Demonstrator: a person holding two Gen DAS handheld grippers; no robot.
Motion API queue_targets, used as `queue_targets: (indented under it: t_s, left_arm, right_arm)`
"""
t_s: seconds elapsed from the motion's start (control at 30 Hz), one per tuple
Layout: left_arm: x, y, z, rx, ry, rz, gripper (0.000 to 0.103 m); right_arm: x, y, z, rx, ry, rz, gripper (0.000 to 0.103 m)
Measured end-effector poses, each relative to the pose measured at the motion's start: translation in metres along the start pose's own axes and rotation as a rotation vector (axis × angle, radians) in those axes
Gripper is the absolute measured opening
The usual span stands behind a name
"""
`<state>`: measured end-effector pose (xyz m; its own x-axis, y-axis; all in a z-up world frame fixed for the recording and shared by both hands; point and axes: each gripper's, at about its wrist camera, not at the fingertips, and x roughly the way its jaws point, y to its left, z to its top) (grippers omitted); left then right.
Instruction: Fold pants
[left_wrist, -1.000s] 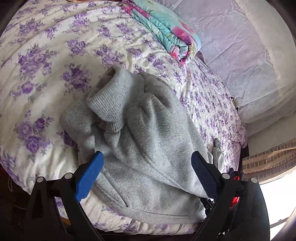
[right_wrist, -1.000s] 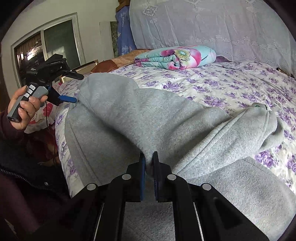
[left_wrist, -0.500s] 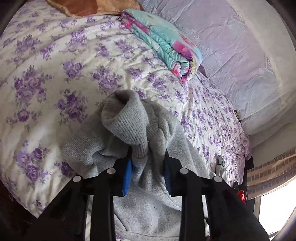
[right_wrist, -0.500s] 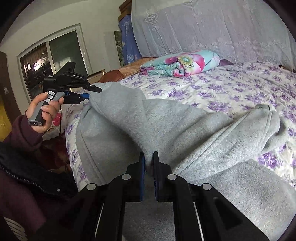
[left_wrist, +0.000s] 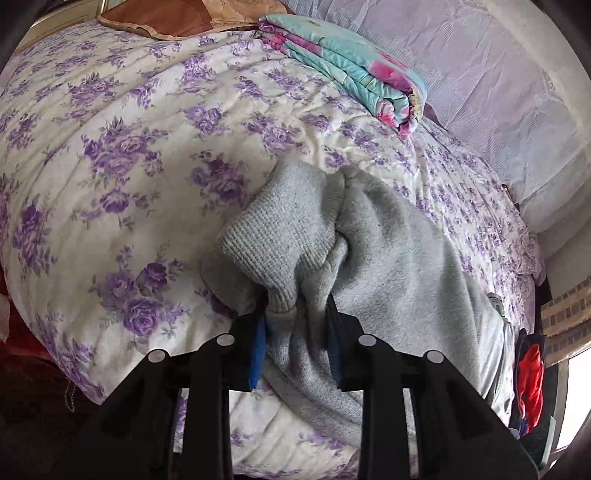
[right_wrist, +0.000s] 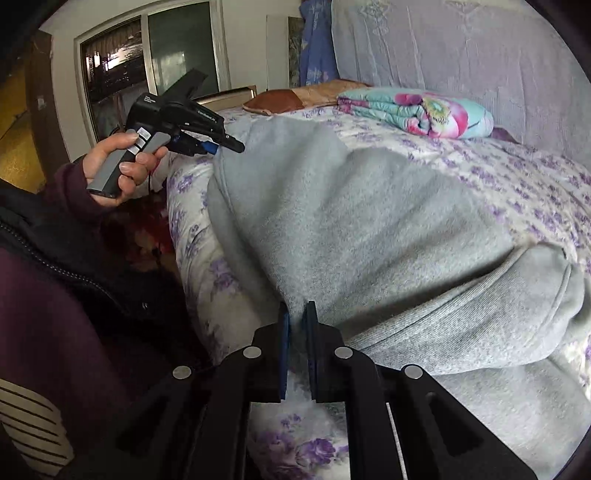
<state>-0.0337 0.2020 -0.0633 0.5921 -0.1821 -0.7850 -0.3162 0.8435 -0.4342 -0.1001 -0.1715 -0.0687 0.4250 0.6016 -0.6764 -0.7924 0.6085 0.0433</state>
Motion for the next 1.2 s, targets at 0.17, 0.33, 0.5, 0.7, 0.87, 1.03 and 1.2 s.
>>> queue_targets:
  t_s: [0.17, 0.33, 0.5, 0.7, 0.87, 1.03, 1.2]
  left_arm:
    - [-0.038, -0.017, -0.001, 0.052, -0.089, -0.002, 0.027]
    - [-0.01, -0.005, -0.01, 0.049, -0.006, 0.083, 0.029]
    - [-0.004, 0.011, -0.022, 0.013, 0.001, 0.075, 0.045]
    - [-0.06, -0.025, -0.03, 0.121, -0.084, 0.082, 0.059]
    - [-0.063, -0.102, -0.045, 0.341, -0.096, -0.062, 0.073]
    - [0.025, -0.14, -0.074, 0.438, 0.127, -0.087, 0.073]
    - [0.047, -0.14, -0.091, 0.455, 0.115, -0.059, 0.08]
  right_arm:
    - [-0.029, -0.001, 0.006, 0.021, -0.095, 0.059, 0.009]
    - [0.003, 0.005, -0.008, -0.03, 0.033, 0.005, 0.009]
    - [-0.004, 0.0, -0.01, 0.014, 0.007, 0.041, 0.023]
    - [-0.083, -0.034, 0.016, 0.168, -0.239, -0.156, 0.098]
    - [-0.098, -0.123, 0.046, 0.49, -0.253, -0.451, 0.1]
    - [-0.018, -0.174, 0.062, 0.569, 0.049, -0.628, 0.1]
    - [0.017, -0.172, 0.018, 0.521, 0.141, -0.716, 0.017]
